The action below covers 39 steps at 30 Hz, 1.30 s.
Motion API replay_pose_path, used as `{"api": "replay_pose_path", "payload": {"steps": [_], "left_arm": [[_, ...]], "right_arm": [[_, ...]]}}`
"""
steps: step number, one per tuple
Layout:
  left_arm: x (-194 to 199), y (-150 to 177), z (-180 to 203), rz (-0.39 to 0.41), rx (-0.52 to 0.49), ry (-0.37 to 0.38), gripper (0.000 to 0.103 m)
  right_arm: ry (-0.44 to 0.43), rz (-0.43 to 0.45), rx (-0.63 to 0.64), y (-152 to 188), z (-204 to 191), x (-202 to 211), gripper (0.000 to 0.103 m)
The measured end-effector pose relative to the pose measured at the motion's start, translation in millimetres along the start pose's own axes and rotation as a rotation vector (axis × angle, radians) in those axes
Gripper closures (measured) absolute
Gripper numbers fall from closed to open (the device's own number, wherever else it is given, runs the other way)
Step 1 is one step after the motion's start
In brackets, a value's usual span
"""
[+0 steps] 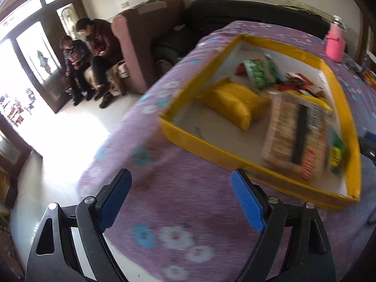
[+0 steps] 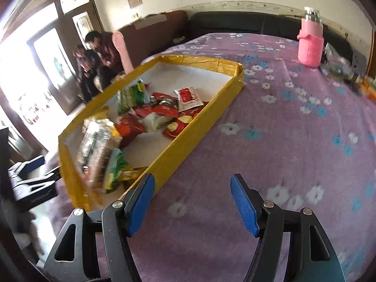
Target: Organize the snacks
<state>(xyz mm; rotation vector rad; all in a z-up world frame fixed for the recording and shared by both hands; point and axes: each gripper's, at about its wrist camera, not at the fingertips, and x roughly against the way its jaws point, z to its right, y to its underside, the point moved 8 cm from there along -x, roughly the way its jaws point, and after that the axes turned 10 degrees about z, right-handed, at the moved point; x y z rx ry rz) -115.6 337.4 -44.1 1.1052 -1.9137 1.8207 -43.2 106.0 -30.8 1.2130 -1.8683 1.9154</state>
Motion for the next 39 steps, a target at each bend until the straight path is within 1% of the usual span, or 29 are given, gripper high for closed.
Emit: {"api": "replay_pose_path", "payload": {"steps": [7,10,12,14,16,18,19,21,22,24,25,27,29,32,34,38,39], "left_arm": [[5.6,-4.2,58.3,-0.001,-0.018,0.139,0.015],[7.6,-12.3,82.8,0.0,-0.017,0.198,0.015],[12.3,-16.1,96.0,0.009,-0.027,0.221,0.015],[19.3,-20.0,101.0,0.033,-0.03,0.232,0.015],[30.3,-25.4,98.7,0.09,-0.021,0.227,0.015],[51.7,-41.0,83.1,0.218,-0.002,0.157,0.015],[70.2,-50.2,73.5,0.305,0.01,0.105,0.015],[100.8,-66.7,58.7,0.425,0.041,0.051,0.01],[109.9,-71.9,54.0,0.455,0.054,0.041,0.001],[126.9,-78.6,45.5,0.507,0.082,0.038,0.0],[128.5,-78.8,44.3,0.511,0.097,0.051,0.0],[126.1,-78.4,44.9,0.487,0.128,0.078,0.0],[115.5,-74.2,51.6,0.409,0.136,0.123,0.0],[102.9,-63.0,63.1,0.328,0.124,0.154,0.0],[99.9,-55.0,73.9,0.302,0.105,0.139,0.0],[99.2,-49.4,77.1,0.286,0.095,0.115,0.0],[98.7,-49.3,77.0,0.281,0.086,0.096,0.0]], "right_arm": [[0.036,-0.017,-0.01,-27.5,17.8,-22.3,0.035],[0.044,-0.015,-0.043,-36.3,30.0,-27.1,0.035],[0.045,0.0,-0.084,-38.9,39.1,-23.7,0.035],[0.051,0.016,-0.118,-38.5,47.7,-16.4,0.035],[0.053,0.047,-0.129,-36.1,51.8,-3.4,0.035],[0.053,0.081,-0.116,-35.1,51.1,8.4,0.035],[0.051,0.103,-0.107,-34.5,49.5,14.3,0.035],[0.042,0.143,-0.083,-31.6,40.4,27.2,0.035],[0.037,0.153,-0.072,-30.9,36.4,30.6,0.035],[0.016,0.178,-0.039,-25.6,23.3,39.0,0.035],[0.004,0.184,-0.027,-23.5,17.6,41.5,0.035],[-0.028,0.183,-0.002,-17.6,4.6,46.0,0.035],[-0.047,0.173,0.025,-11.9,-4.9,46.7,0.035],[-0.059,0.169,0.062,-2.1,-17.2,50.2,0.035],[-0.069,0.171,0.081,2.4,-22.6,53.3,0.035],[-0.079,0.183,0.098,4.9,-27.0,60.1,0.035],[-0.082,0.186,0.097,5.0,-27.3,61.4,0.035]]}}
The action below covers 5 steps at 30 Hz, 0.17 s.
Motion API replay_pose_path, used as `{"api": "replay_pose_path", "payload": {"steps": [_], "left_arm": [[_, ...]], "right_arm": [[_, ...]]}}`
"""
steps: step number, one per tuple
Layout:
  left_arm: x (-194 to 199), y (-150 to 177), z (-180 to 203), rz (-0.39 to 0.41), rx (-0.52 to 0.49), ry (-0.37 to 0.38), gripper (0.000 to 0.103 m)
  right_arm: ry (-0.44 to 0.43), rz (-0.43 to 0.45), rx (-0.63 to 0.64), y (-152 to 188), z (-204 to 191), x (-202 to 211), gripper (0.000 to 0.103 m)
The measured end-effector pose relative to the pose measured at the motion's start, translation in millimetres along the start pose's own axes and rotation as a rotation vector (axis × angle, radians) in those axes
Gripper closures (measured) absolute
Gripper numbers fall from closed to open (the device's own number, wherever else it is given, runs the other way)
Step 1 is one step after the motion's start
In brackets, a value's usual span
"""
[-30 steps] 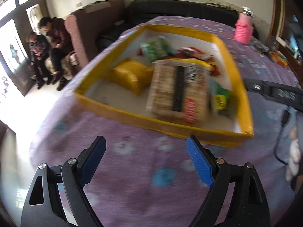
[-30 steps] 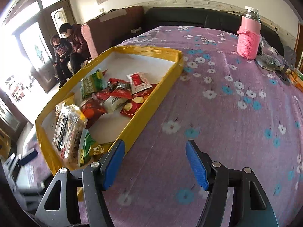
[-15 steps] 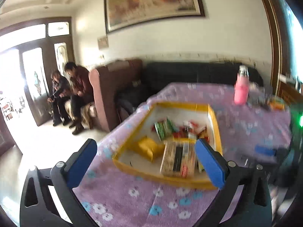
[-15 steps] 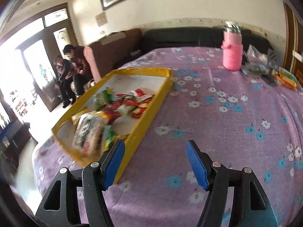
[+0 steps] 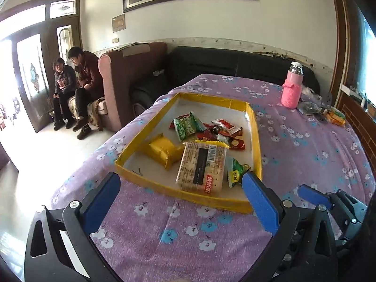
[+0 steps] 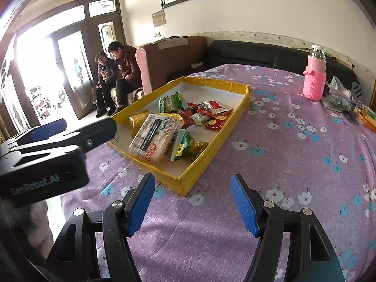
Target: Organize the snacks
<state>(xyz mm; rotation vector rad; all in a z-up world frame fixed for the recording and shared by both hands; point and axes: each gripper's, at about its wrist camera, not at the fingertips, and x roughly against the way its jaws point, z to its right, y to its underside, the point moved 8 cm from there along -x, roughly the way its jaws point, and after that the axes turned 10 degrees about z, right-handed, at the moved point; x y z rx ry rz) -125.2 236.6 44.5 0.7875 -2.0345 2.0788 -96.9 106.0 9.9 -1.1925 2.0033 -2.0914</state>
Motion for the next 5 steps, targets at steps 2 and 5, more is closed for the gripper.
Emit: {"api": "replay_pose_path", "payload": {"steps": [2,5], "left_arm": [[-1.1,1.7,1.2,-0.016,-0.018,-0.006,0.0],[-5.6,5.7,4.7,-0.052,-0.025,0.001,0.0]], "right_arm": [[-0.003,0.001,-0.006,0.3,1.1,1.5,0.034],[-0.001,0.005,-0.024,-1.2,6.6,4.4,0.034]]}}
